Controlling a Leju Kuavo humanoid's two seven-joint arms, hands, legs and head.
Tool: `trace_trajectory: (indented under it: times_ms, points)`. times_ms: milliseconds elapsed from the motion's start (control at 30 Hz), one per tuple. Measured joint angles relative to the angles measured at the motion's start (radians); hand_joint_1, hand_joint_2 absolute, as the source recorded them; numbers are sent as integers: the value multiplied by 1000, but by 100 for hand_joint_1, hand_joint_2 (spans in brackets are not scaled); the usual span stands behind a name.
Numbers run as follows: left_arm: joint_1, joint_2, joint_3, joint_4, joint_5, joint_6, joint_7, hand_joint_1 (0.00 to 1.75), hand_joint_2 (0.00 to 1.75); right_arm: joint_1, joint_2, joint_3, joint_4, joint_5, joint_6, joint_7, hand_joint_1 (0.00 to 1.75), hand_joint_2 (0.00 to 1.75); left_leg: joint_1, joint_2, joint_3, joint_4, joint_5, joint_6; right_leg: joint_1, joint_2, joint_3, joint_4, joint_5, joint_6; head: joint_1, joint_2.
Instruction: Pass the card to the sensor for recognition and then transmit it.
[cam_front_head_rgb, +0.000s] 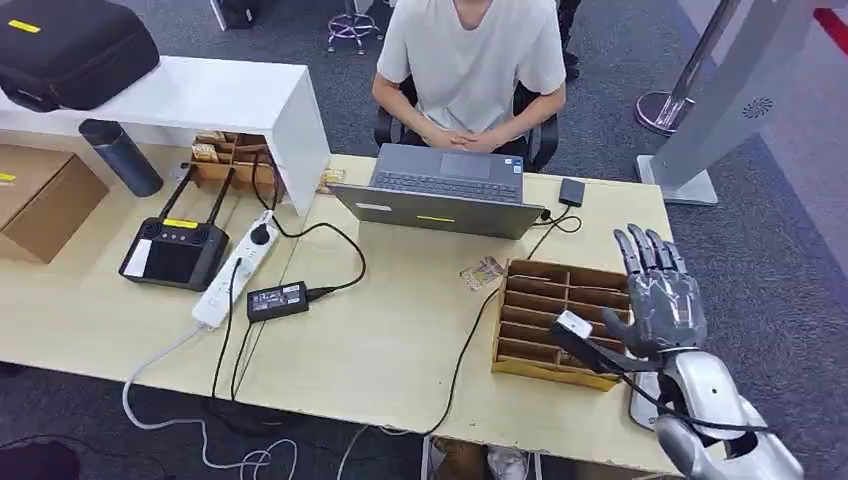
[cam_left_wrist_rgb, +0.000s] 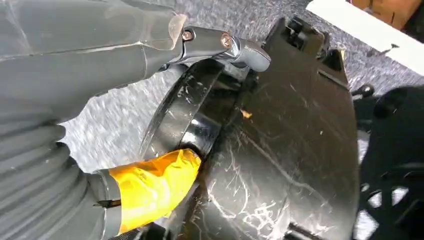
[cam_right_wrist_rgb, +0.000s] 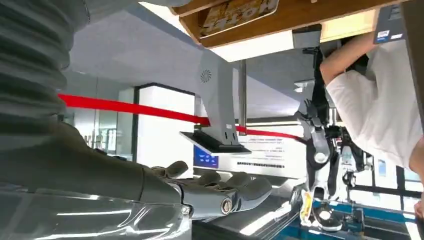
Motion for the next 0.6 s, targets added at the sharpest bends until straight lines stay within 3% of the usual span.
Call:
trace_trajectory:
  times_ms: [467,600]
  points:
    - [58,-33,133,0,247,43,44,0,175,68,3,-53,-53,9,-15,-3,0,175,-1,-1,0,0,0,0,0,0,0,0,0,0,0,0]
    - [84,-63,204,0,379,112,82,0,175,89,3,-68,-68,10,-15,-3,0,175,-1,0,1,0,-1,1,-1,0,0,-1,0,0,0,0]
